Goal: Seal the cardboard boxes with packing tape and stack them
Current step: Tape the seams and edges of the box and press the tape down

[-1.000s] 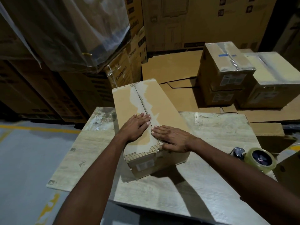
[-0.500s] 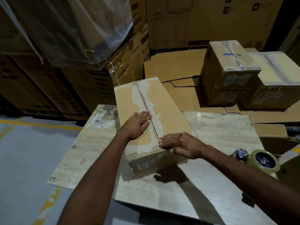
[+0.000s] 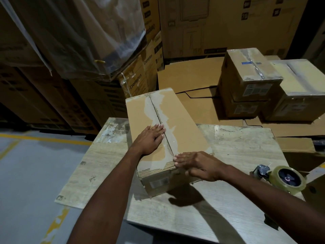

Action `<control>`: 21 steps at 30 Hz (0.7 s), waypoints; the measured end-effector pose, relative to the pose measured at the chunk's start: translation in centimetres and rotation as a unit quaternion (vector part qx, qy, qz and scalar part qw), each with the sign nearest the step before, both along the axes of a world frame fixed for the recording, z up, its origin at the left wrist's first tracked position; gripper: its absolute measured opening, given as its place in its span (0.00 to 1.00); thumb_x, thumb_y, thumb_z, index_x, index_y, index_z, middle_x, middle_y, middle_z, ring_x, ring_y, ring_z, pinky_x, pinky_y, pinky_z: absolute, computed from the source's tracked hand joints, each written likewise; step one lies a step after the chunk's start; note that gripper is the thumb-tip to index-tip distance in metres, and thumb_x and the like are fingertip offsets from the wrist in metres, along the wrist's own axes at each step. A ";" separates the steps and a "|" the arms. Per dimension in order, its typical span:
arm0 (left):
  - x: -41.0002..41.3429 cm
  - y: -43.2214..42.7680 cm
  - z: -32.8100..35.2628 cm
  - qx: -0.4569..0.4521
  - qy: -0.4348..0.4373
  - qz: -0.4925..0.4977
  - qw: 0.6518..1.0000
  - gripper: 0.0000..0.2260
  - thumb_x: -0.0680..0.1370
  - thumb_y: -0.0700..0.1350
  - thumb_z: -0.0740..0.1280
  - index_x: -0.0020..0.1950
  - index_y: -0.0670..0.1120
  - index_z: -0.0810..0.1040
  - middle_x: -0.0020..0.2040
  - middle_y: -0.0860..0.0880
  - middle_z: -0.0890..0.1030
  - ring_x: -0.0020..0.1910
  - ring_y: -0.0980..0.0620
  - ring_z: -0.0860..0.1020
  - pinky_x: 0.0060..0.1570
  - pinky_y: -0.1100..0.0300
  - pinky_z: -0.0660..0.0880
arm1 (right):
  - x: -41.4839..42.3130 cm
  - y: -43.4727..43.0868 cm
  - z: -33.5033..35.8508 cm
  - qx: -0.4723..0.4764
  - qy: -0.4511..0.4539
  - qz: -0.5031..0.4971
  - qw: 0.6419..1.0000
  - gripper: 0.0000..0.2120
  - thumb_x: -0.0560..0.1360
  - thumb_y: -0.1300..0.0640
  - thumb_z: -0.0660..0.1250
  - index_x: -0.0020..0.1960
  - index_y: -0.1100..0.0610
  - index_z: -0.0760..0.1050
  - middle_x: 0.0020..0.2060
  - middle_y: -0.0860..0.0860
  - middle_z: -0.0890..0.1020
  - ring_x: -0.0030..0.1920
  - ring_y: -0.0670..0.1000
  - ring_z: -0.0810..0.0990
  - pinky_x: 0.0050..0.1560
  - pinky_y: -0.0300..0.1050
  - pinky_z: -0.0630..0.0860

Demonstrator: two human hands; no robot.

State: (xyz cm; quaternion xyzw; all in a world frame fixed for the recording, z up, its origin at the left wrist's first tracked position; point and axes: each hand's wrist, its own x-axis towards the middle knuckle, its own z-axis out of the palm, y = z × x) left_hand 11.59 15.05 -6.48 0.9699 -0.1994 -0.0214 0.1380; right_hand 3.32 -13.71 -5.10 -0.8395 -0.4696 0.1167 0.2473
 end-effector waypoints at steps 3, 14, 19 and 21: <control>-0.5 0.0 0.0 -0.014 -0.002 0.012 1.000 0.22 0.87 0.54 0.51 0.82 0.53 0.62 0.82 0.55 0.57 0.82 0.58 0.51 0.81 0.54 0.46 | 0.9 -0.2 1.1 0.083 0.012 -0.053 0.995 0.18 0.78 0.52 0.62 0.63 0.54 0.84 0.62 0.48 0.84 0.63 0.41 0.79 0.66 0.42 0.74; 2.0 0.7 0.2 0.006 0.021 0.011 1.000 0.27 0.87 0.57 0.47 0.84 0.50 0.48 0.84 0.54 0.45 0.81 0.60 0.39 0.80 0.50 0.37 | 6.9 4.0 1.3 -0.081 -0.109 -0.020 0.991 0.31 0.84 0.45 0.51 0.84 0.55 0.56 0.83 0.53 0.54 0.83 0.48 0.50 0.80 0.39 0.39; 6.5 0.9 0.2 0.025 0.023 0.014 0.999 0.34 0.84 0.67 0.48 0.84 0.50 0.46 0.83 0.54 0.43 0.81 0.59 0.39 0.79 0.49 0.35 | 7.4 4.2 0.0 -0.100 -0.095 -0.028 0.990 0.31 0.86 0.43 0.52 0.84 0.55 0.52 0.84 0.52 0.51 0.83 0.47 0.46 0.82 0.46 0.43; 8.1 1.2 0.0 0.036 0.022 0.013 0.999 0.36 0.83 0.68 0.47 0.84 0.49 0.45 0.83 0.53 0.43 0.81 0.58 0.39 0.79 0.48 0.35 | 7.3 4.2 -0.4 -0.103 -0.093 -0.023 0.990 0.31 0.86 0.41 0.52 0.84 0.54 0.54 0.83 0.51 0.52 0.83 0.46 0.46 0.82 0.47 0.45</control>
